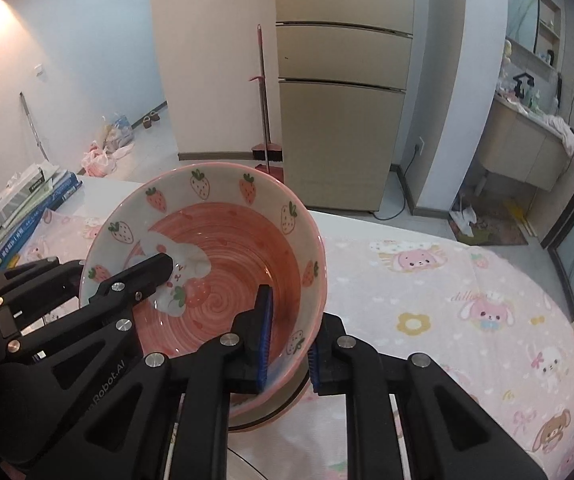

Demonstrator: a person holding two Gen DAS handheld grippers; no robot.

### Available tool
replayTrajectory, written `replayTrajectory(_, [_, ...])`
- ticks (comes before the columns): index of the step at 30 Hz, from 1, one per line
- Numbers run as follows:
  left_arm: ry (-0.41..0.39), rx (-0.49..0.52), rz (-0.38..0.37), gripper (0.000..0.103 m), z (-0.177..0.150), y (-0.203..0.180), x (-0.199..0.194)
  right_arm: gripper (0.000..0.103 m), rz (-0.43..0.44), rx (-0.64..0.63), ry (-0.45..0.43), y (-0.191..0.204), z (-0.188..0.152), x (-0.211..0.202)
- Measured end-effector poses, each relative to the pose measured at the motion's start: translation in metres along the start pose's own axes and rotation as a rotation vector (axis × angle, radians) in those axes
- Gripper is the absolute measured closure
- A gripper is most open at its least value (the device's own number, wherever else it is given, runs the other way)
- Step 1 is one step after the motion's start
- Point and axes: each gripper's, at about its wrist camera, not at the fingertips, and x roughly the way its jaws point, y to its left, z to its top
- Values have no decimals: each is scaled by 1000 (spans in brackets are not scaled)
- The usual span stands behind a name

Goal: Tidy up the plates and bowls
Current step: 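Lower the pink strawberry bowl into the white bowl and open both tools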

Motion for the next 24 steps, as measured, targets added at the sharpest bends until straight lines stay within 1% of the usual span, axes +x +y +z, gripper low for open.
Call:
replayTrajectory(2, [7, 9, 10, 91, 0, -1, 0, 86, -2, -8, 10, 2, 1, 1])
replayTrajectory(4, [21, 10, 12, 91, 0, -2, 1, 85, 6, 3, 47, 1, 2, 2])
replayTrajectory(6, [55, 3, 3, 91, 0, -2, 2, 86, 6, 12, 79, 0, 3, 2])
replayTrajectory(9, [77, 0, -1, 91, 1, -1, 1, 86, 7, 16, 103, -1, 4, 0])
replayTrajectory(11, [87, 0, 2, 91, 1, -1, 0, 86, 10, 14, 104, -1, 4, -2])
replayTrajectory(18, [81, 7, 0, 89, -1, -1, -7, 86, -18, -23, 69, 2, 5, -14])
replayTrajectory(24, [89, 19, 9, 89, -3, -1, -1, 86, -19, -35, 75, 3, 4, -10])
